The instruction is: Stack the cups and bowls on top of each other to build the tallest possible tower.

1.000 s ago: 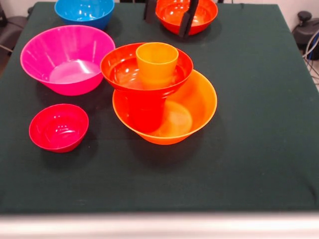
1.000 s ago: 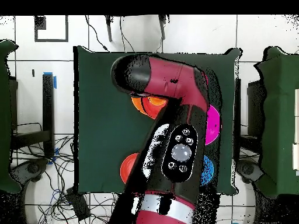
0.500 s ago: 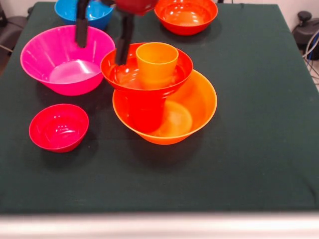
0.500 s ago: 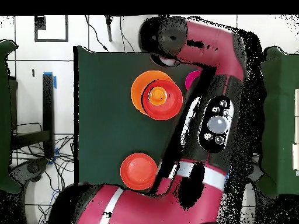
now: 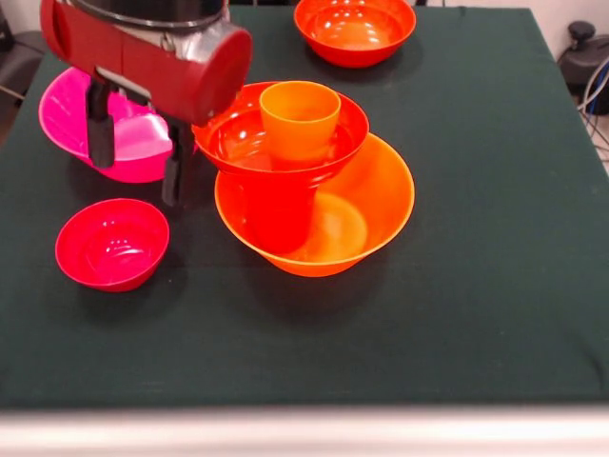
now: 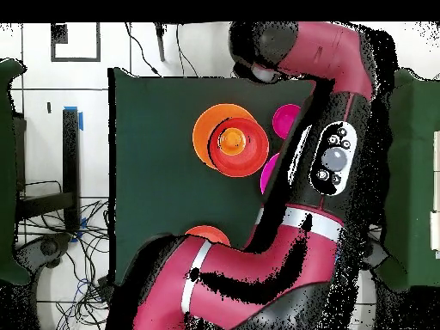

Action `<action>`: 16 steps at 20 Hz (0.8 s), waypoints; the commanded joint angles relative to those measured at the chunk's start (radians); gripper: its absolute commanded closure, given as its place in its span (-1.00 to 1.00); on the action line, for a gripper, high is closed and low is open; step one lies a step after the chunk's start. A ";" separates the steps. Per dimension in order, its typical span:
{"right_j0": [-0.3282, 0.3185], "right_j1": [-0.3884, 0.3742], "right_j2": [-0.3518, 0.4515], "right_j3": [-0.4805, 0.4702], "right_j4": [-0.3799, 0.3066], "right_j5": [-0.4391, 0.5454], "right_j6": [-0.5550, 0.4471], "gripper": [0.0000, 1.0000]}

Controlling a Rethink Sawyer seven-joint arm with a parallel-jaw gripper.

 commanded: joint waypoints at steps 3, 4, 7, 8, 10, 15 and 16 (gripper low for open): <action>0.010 0.022 0.096 0.030 0.015 0.135 -0.025 -1.00; 0.010 0.011 0.092 0.053 0.014 0.128 -0.022 -1.00; 0.007 -0.010 0.089 0.119 0.005 0.082 -0.022 -1.00; 0.004 -0.010 0.088 0.130 -0.001 0.064 -0.025 -1.00; -0.011 0.016 0.083 0.084 0.002 0.093 -0.015 -1.00; -0.047 0.139 0.053 -0.135 0.020 0.199 0.011 -1.00; -0.046 0.137 0.055 -0.124 0.015 0.175 -0.002 -1.00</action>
